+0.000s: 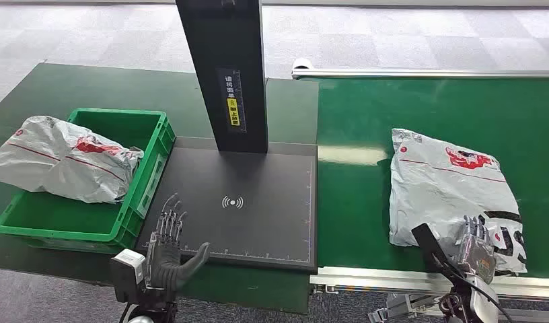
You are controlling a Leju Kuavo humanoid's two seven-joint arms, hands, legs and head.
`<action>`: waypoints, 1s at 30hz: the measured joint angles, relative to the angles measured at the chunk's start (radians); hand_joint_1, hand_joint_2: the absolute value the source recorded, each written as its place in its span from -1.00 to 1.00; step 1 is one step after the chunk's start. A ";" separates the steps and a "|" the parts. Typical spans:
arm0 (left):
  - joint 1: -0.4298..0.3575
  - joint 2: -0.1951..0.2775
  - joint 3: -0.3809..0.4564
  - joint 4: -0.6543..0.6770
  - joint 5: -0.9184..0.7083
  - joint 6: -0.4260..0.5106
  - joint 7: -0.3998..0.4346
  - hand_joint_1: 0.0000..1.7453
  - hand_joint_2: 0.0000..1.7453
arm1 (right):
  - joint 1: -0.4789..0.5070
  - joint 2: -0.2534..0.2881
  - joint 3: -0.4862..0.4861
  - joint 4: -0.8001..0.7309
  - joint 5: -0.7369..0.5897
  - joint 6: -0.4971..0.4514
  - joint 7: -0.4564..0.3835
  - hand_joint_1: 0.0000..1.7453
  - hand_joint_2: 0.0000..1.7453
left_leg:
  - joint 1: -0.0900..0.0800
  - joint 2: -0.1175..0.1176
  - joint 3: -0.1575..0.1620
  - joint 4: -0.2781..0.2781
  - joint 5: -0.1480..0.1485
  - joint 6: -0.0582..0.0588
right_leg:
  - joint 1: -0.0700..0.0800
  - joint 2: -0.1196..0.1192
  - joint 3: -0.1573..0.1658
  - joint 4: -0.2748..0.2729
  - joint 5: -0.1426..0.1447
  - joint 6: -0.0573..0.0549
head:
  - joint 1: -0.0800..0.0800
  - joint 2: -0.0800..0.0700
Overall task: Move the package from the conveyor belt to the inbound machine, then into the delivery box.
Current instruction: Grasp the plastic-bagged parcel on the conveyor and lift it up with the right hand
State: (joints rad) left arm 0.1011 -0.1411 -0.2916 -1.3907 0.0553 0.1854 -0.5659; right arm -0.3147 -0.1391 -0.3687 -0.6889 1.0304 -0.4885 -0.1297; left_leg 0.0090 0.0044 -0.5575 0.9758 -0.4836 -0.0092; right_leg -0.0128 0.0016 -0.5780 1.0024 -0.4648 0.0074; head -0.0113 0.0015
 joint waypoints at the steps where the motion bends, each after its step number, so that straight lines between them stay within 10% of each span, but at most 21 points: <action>1: -0.001 0.001 0.000 0.001 0.004 0.002 -0.001 -1.00 1.00 | -0.004 -0.001 -0.001 0.009 0.004 -0.004 0.000 -0.34 1.00 | 0.000 0.000 0.000 0.000 0.000 0.000 | 0.000 0.000 0.000 0.000 0.000 0.000 | 0.000 0.000; 4: -0.006 0.004 -0.001 0.009 0.023 0.015 -0.011 -1.00 1.00 | -0.024 -0.002 -0.004 0.047 0.033 -0.020 0.011 0.98 1.00 | 0.000 0.000 0.000 0.000 0.000 0.000 | 0.000 0.000 0.000 0.000 0.000 0.000 | 0.000 0.000; 16: -0.017 0.018 -0.017 0.022 0.049 0.055 -0.028 -1.00 1.00 | -0.033 0.027 0.036 -0.091 0.057 -0.152 -0.085 1.00 1.00 | 0.000 0.000 0.000 0.000 0.000 0.000 | 0.000 0.000 0.000 0.000 0.000 0.000 | 0.000 0.000; 30: -0.027 0.025 -0.008 0.024 0.016 0.055 -0.035 -1.00 1.00 | 0.140 0.102 0.289 -0.703 -0.308 0.022 -0.239 1.00 1.00 | 0.000 0.000 0.000 0.000 0.000 0.000 | 0.000 0.000 0.000 0.000 0.000 0.000 | 0.000 0.000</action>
State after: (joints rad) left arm 0.0743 -0.1163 -0.2996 -1.3671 0.0712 0.2407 -0.6008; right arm -0.1752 -0.0372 -0.0799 -1.3919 0.7228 -0.4662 -0.3689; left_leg 0.0091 0.0046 -0.5575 0.9755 -0.4834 -0.0091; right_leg -0.0126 0.0014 -0.5779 1.0025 -0.4649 0.0073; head -0.0114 0.0015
